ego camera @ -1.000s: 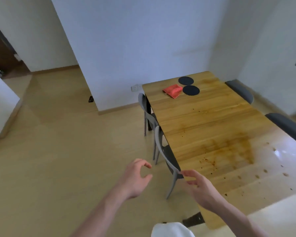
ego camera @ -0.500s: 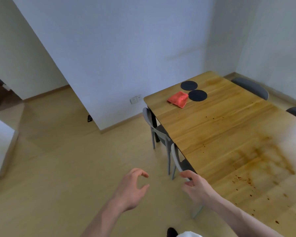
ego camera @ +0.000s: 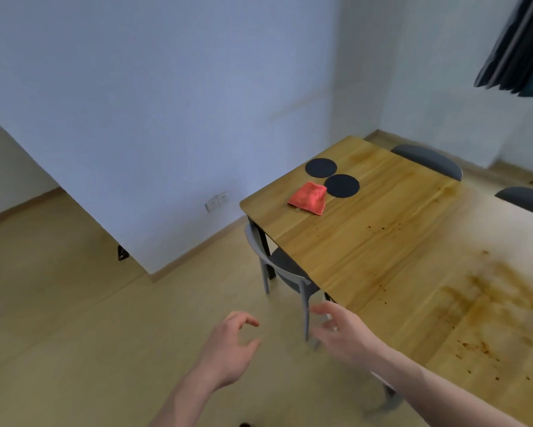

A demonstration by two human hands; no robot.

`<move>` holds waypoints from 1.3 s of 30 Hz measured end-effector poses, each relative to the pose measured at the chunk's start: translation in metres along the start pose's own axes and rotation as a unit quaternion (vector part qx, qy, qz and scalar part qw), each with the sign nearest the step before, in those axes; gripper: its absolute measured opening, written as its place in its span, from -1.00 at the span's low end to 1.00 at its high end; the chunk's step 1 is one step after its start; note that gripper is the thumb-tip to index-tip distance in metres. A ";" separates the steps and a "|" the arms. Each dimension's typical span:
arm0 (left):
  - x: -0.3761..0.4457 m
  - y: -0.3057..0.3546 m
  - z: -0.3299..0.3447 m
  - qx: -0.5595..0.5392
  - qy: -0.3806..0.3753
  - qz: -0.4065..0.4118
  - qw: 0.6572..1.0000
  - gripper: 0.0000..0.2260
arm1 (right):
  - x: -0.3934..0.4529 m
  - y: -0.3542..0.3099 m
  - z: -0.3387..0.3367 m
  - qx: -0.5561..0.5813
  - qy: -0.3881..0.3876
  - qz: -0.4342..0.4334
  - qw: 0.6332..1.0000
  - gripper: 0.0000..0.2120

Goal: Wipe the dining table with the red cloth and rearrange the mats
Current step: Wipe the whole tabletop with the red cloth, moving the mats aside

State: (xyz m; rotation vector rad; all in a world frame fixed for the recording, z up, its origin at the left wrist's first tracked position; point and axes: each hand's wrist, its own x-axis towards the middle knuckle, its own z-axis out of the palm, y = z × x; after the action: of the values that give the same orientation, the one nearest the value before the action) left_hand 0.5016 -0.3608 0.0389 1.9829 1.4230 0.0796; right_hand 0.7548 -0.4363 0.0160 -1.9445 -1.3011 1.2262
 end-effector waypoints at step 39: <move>0.458 0.056 -0.031 0.227 -0.263 0.168 0.922 -0.67 | 0.191 -0.022 -0.075 0.178 0.264 0.212 0.924 -0.61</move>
State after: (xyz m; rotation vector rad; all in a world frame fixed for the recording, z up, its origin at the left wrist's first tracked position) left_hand 0.7161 0.0374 -0.0567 2.3617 0.7858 -0.6408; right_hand 0.8371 -0.2488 -0.0086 -2.1267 -0.3674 0.9286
